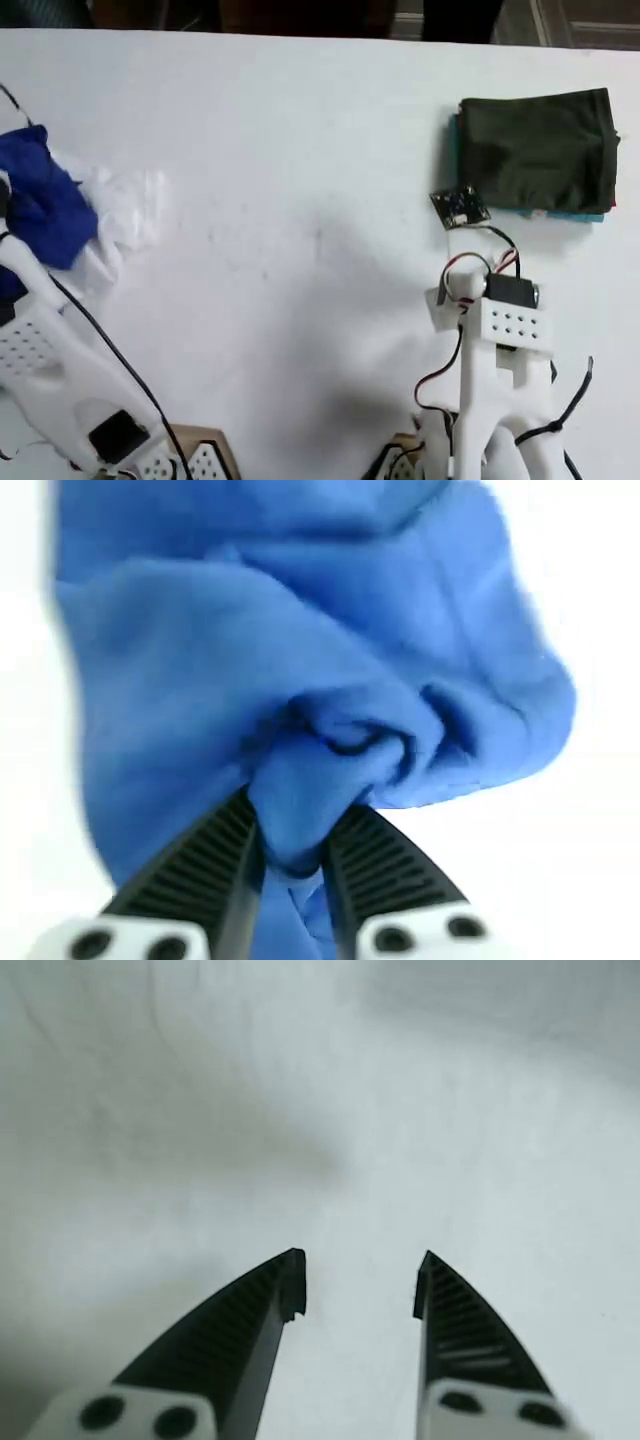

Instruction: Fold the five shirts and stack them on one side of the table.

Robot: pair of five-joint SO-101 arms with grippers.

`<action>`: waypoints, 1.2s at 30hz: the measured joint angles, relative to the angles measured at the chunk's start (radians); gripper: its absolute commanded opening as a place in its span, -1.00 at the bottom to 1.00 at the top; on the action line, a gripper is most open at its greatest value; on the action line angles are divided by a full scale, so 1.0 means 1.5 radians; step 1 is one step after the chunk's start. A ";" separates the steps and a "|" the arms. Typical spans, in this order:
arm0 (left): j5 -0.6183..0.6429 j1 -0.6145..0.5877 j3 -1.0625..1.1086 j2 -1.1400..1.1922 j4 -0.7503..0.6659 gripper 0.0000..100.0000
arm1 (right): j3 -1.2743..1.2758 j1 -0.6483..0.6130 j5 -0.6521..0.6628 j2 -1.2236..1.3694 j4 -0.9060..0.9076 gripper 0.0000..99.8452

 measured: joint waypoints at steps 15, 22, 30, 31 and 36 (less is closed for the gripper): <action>0.096 0.288 0.006 -0.374 0.001 -0.95 | 0.210 0.000 -0.002 -0.001 -0.236 -0.64; 0.097 0.491 0.054 -0.533 0.001 -0.95 | 0.211 0.000 -0.002 -0.001 -0.238 -0.65; 0.147 0.688 0.108 -0.611 0.001 -0.95 | 0.211 0.000 -0.002 -0.001 -0.238 -0.65; 0.160 0.702 0.117 -0.611 0.001 -0.95 | 0.211 0.000 -0.002 -0.001 -0.238 -0.65; 0.181 0.717 0.225 -0.613 -0.021 -0.93 | 0.212 0.000 -0.002 -0.001 -0.238 -0.65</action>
